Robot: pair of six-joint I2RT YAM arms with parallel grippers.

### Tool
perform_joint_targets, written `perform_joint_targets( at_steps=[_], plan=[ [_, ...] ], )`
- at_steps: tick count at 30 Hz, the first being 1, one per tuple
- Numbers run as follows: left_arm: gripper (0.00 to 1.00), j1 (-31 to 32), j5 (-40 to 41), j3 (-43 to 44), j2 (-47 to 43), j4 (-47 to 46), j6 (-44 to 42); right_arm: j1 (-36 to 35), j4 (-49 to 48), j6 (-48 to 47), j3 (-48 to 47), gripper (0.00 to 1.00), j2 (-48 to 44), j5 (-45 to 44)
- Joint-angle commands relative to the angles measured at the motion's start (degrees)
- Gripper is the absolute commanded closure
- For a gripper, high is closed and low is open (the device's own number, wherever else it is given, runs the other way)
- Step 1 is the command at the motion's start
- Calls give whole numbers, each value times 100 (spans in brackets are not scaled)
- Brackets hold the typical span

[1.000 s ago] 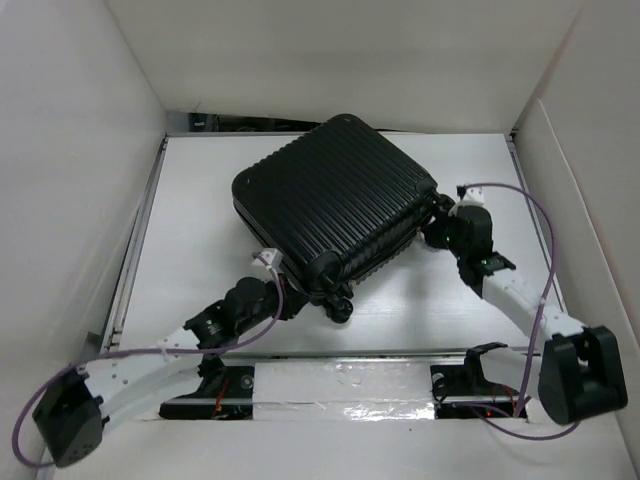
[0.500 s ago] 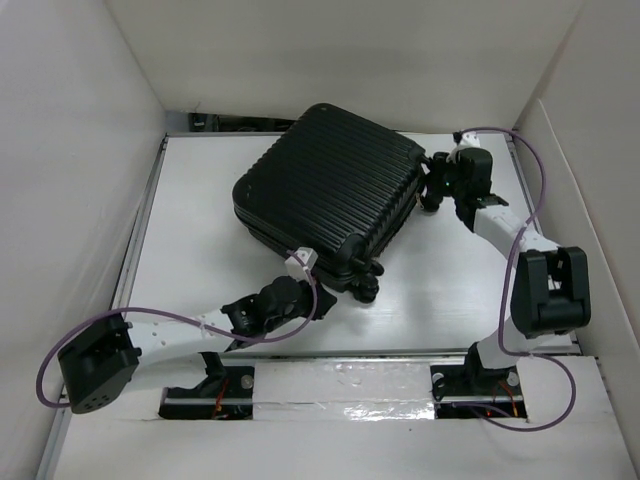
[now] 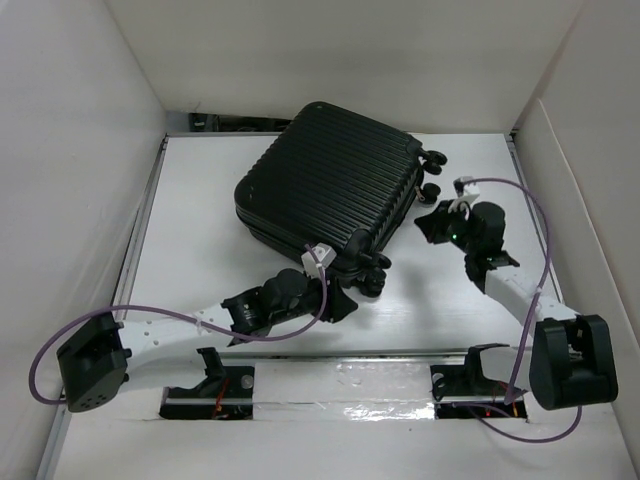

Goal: Pack the luggage

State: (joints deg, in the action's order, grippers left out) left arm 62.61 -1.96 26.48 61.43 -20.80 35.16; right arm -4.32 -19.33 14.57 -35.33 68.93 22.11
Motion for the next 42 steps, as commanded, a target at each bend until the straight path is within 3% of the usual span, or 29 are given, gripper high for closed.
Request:
perform_joint_targets(
  at_steps=[1, 4, 7, 8, 10, 13, 18, 22, 23, 28, 31, 34, 38, 42],
  plan=[
    [66, 14, -209, 472, -263, 286, -176, -349, -606, -50, 438, 100, -169, 838],
    [50, 14, -112, 621, -377, 217, -176, -824, -896, -94, 843, 100, -239, 874],
    [41, 14, -7, 832, -299, 128, -123, -1071, -1274, -138, 1116, 87, -161, 874],
    [40, 14, 37, 911, -168, 137, -123, -1071, -1423, -156, 1160, 75, -117, 892],
    [39, 14, 29, 1113, 78, 137, -123, -1211, -1564, -191, 1186, 64, 93, 1023],
    [39, 14, -59, 1280, 238, 102, -88, -1265, -1925, -261, 1125, 58, 471, 1225],
    [39, 14, -51, 1307, 352, -12, 0, -1326, -1908, -428, 1055, 56, 657, 1428],
    [39, 14, -7, 1307, 414, -21, 35, -1440, -1504, -604, 1151, 59, 315, 1060],
    [39, 14, 2, 1325, 431, -21, 35, -1440, -1355, -604, 1186, 66, 210, 980],
    [38, 14, 55, 1369, 466, -56, 35, -1440, -696, -586, 1388, 85, -501, 224],
    [38, 14, 55, 1404, 537, -117, 26, -1440, -457, -543, 1493, 87, -774, 65],
    [38, 14, 38, 1465, 624, -135, 18, -1440, -440, -516, 1529, 85, -881, 197],
    [38, 14, 46, 1544, 721, -144, 0, -1563, -746, -578, 1538, 64, -706, 592],
    [38, 14, 81, 1579, 765, -170, 0, -1695, -896, -736, 1363, 56, -346, 952]
  ],
)
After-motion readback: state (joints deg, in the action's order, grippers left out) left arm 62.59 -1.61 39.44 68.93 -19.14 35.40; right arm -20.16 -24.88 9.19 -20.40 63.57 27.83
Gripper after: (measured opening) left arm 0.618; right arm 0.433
